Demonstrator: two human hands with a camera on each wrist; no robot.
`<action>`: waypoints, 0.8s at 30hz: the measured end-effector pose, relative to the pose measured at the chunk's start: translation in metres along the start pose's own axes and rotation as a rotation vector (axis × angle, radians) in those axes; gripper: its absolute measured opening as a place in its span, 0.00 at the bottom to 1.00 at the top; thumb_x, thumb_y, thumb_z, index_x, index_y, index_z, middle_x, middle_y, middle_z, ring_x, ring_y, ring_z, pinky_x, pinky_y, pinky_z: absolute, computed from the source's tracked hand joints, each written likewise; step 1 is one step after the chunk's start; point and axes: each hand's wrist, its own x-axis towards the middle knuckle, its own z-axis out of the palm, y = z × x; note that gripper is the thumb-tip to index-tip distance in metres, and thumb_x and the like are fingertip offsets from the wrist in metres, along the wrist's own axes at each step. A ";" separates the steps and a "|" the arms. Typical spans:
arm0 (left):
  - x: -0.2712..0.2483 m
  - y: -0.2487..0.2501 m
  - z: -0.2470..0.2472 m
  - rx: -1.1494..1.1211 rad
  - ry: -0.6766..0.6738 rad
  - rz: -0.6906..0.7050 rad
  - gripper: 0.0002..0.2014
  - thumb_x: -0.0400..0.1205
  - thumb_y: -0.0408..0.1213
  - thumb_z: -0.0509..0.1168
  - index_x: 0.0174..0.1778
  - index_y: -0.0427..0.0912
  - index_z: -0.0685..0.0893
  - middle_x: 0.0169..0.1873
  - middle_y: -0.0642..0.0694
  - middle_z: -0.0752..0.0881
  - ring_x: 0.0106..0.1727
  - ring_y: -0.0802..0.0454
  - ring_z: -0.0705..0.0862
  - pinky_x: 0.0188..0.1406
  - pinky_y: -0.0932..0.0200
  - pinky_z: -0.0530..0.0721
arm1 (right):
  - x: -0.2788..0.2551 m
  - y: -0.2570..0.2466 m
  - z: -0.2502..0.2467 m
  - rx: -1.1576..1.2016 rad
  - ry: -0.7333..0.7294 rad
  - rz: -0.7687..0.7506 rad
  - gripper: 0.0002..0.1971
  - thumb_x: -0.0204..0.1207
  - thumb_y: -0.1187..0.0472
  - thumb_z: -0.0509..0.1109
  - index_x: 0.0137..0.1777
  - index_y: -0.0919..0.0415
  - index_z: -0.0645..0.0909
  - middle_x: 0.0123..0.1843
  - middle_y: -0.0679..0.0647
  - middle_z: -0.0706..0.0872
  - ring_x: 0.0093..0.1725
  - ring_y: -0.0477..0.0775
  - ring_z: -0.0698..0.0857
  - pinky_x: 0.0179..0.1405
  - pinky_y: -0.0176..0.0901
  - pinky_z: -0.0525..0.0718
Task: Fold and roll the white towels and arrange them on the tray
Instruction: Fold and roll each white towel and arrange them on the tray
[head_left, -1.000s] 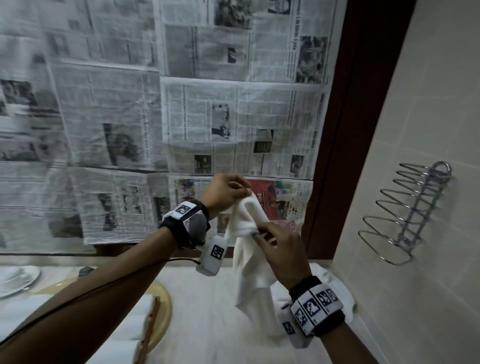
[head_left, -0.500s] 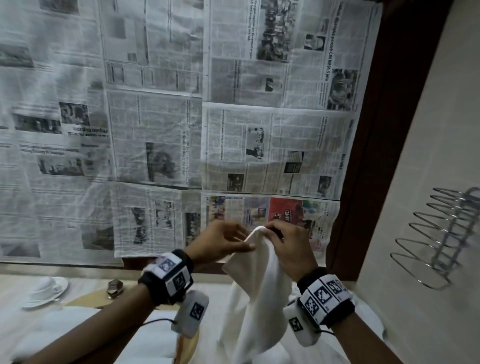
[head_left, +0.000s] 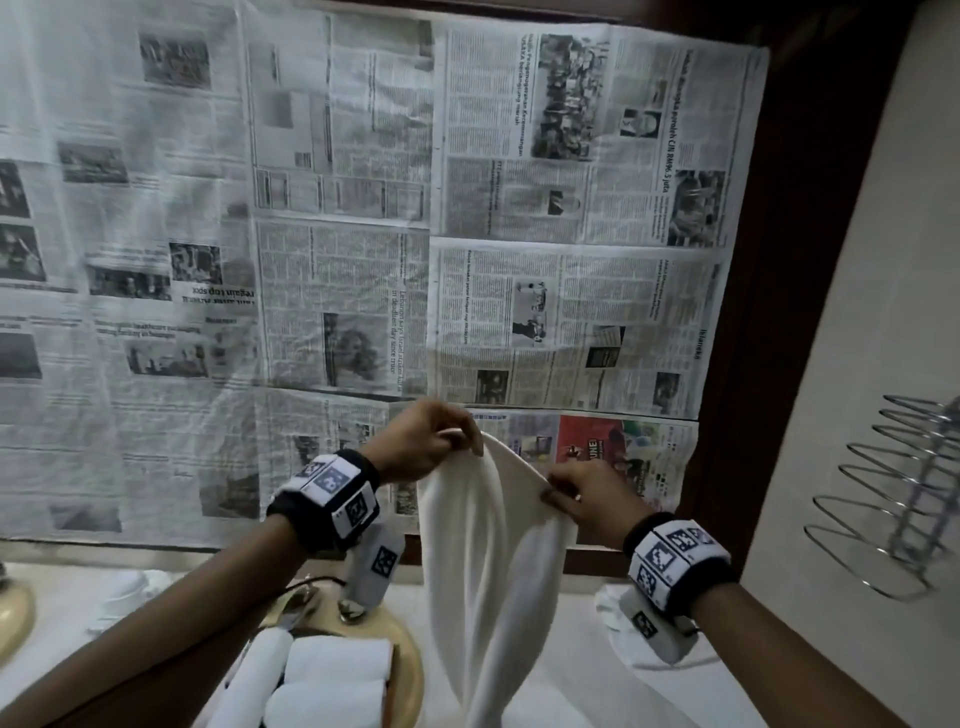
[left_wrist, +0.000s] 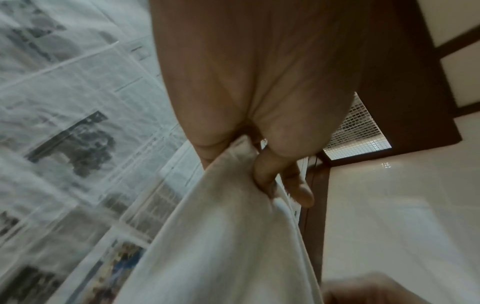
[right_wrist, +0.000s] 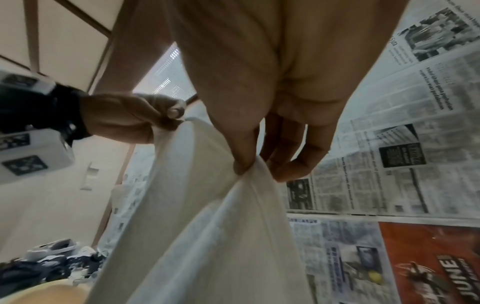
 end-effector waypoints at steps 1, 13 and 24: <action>0.004 0.003 -0.006 0.057 -0.006 -0.021 0.16 0.83 0.21 0.62 0.41 0.42 0.91 0.44 0.54 0.90 0.49 0.69 0.86 0.55 0.69 0.82 | 0.001 0.006 -0.003 -0.008 -0.017 0.023 0.03 0.81 0.57 0.70 0.46 0.51 0.85 0.43 0.50 0.86 0.44 0.50 0.84 0.44 0.41 0.79; 0.045 0.018 -0.037 0.592 0.271 0.009 0.12 0.82 0.25 0.67 0.46 0.44 0.93 0.46 0.46 0.92 0.44 0.53 0.88 0.51 0.59 0.85 | 0.032 0.033 -0.093 -0.281 0.037 0.133 0.06 0.84 0.57 0.65 0.55 0.58 0.81 0.49 0.59 0.87 0.47 0.59 0.85 0.48 0.49 0.84; 0.090 0.050 -0.010 0.410 0.237 -0.333 0.11 0.80 0.26 0.67 0.41 0.45 0.91 0.38 0.42 0.90 0.30 0.53 0.87 0.31 0.58 0.88 | 0.044 0.026 -0.142 0.023 0.130 0.041 0.03 0.78 0.64 0.71 0.49 0.56 0.81 0.33 0.47 0.83 0.31 0.45 0.81 0.29 0.35 0.74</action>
